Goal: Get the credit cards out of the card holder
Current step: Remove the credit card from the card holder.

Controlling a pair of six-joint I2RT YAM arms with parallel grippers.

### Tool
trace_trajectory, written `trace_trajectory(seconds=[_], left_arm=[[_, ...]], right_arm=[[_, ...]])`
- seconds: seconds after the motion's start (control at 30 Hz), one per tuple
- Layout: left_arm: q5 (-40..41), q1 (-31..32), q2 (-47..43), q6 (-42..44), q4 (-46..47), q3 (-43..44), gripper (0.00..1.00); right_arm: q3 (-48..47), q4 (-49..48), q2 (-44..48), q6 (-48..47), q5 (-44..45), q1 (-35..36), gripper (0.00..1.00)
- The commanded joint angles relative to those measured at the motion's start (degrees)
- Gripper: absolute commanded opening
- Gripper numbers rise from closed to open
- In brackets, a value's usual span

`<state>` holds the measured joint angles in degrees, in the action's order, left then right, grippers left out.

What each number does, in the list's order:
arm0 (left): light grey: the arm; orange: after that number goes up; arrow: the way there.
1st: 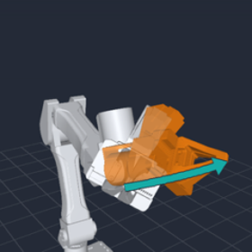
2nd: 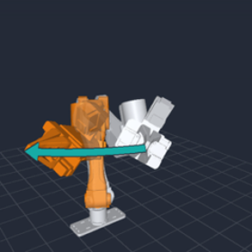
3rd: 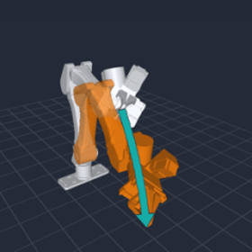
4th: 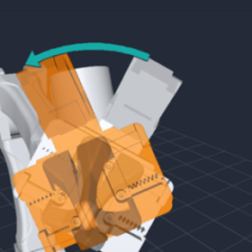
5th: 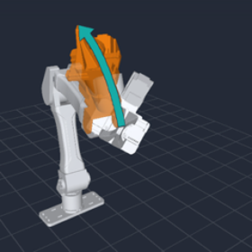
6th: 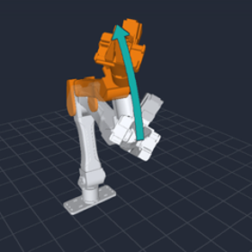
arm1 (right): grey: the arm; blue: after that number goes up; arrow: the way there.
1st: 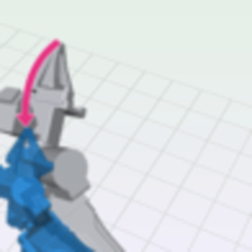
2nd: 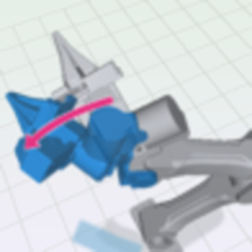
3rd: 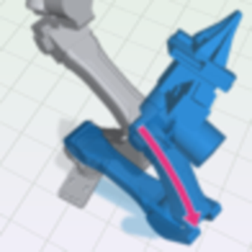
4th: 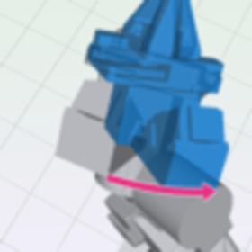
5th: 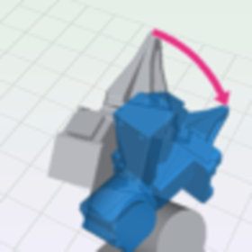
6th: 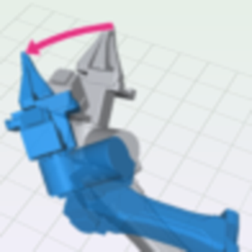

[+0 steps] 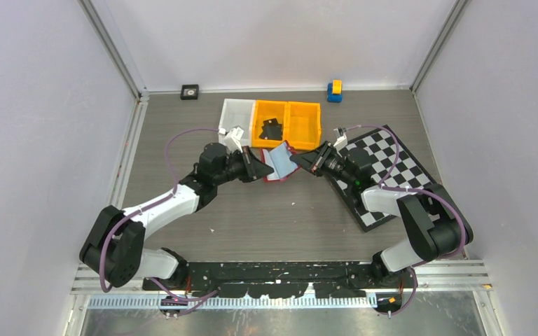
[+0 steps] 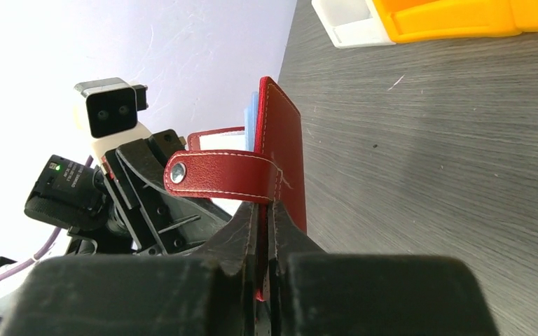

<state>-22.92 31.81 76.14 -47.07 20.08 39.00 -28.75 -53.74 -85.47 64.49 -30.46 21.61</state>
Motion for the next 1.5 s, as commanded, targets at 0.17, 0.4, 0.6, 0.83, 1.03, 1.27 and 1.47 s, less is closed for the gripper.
trace_trajectory(seconds=[0.17, 0.4, 0.6, 0.83, 1.03, 1.27, 1.47], left_arm=[[1.41, -0.61, -1.29, -0.67, 3.07, 0.74, 0.53], [0.01, -0.63, 1.60, -2.04, 4.60, 0.93, 0.78], [-1.78, -0.68, 3.73, -3.03, 6.55, 1.43, 0.88], [-0.06, -1.34, 1.71, -2.67, 5.32, 0.66, 0.82], [-0.81, -2.40, 1.98, -3.62, 5.79, 0.37, 0.35], [-2.05, -2.97, 1.73, -4.02, 6.95, 0.22, 0.17], [-2.71, -2.98, 0.73, -4.00, 8.31, -0.30, 0.20]], right_arm=[[-0.69, -5.00, 2.70, 0.67, -0.71, 0.18, 0.00], [0.19, -8.96, 2.39, 2.18, -1.02, 0.17, 0.00], [-0.52, -11.25, 1.16, 1.91, -1.97, 2.09, 0.00], [-2.00, -4.18, 3.59, -4.36, -0.67, 5.36, 0.01], [-1.92, -1.59, 5.04, -5.70, 0.74, 5.51, 0.01], [-2.25, -1.03, 4.43, -5.59, 0.66, 5.55, 0.28], [-3.30, 2.73, 4.39, -6.72, 1.19, 5.55, 0.21]])
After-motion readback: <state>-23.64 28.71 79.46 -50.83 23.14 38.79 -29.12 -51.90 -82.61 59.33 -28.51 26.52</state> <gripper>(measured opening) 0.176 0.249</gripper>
